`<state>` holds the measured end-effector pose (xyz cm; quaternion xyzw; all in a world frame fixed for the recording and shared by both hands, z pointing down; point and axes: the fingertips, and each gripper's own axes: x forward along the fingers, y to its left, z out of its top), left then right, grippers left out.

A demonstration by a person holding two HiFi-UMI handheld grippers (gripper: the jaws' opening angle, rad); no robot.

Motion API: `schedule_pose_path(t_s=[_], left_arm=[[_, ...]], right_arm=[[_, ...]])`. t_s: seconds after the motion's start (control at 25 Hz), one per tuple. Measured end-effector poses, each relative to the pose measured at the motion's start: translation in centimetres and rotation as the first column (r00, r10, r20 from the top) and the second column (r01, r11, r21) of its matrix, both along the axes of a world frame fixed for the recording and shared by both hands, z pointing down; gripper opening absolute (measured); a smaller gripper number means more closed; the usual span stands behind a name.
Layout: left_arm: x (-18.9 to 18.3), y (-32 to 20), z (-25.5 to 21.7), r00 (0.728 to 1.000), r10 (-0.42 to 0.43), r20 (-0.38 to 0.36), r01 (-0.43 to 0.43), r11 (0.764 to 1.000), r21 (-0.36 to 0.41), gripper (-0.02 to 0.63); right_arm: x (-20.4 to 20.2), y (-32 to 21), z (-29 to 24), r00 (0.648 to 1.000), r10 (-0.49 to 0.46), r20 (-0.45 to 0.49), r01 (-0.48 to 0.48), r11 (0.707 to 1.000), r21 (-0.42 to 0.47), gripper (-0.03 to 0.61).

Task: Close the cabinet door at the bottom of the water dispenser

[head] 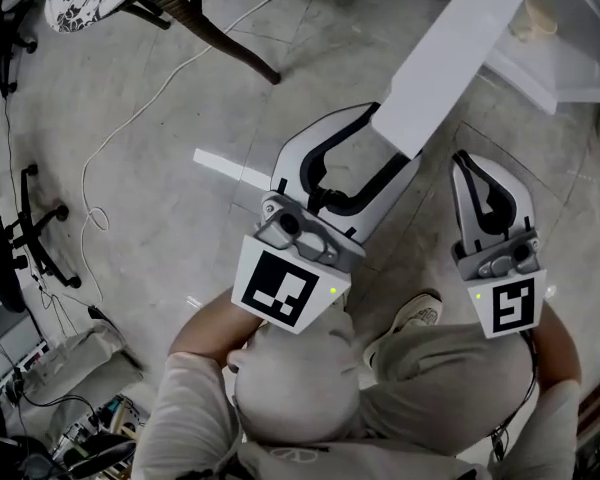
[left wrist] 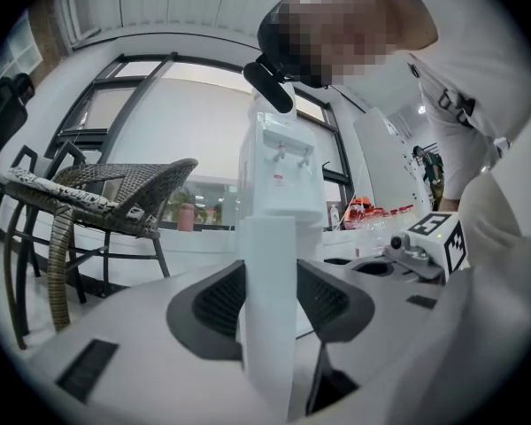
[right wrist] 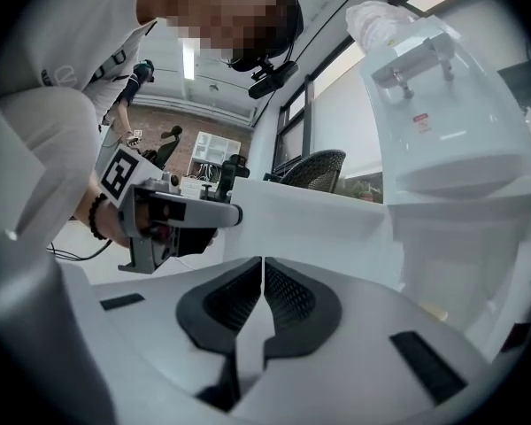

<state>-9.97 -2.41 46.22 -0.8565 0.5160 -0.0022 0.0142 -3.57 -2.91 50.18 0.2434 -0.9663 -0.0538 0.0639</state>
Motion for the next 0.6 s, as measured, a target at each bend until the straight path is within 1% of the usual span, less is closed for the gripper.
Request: schedule_pose_path(t_s=[0.12, 0.2, 0.44, 0.6], left_arm=[[2.3, 0.9, -0.1, 0.998, 0.054, 0.009, -0.054, 0.998, 0.014, 0.178], [3.5, 1.2, 0.0, 0.998, 0.068, 0.012, -0.068, 0.997, 0.020, 0.179], [4.5, 1.4, 0.1, 0.997, 0.071, 0.012, -0.071, 0.997, 0.020, 0.183], [5.4, 1.5, 0.1, 0.996, 0.092, 0.013, -0.092, 0.995, 0.023, 0.184]], right_arm=[[1.4, 0.8, 1.0, 1.000, 0.006, 0.007, -0.006, 1.000, -0.005, 0.018], [2.3, 1.2, 1.8, 1.000, 0.019, 0.013, -0.019, 1.000, -0.019, 0.018], [3.3, 1.5, 2.5, 0.998, 0.066, 0.015, -0.065, 0.997, -0.047, 0.018], [4.2, 1.6, 3.0, 0.996, 0.088, 0.011, -0.087, 0.994, -0.061, 0.018]])
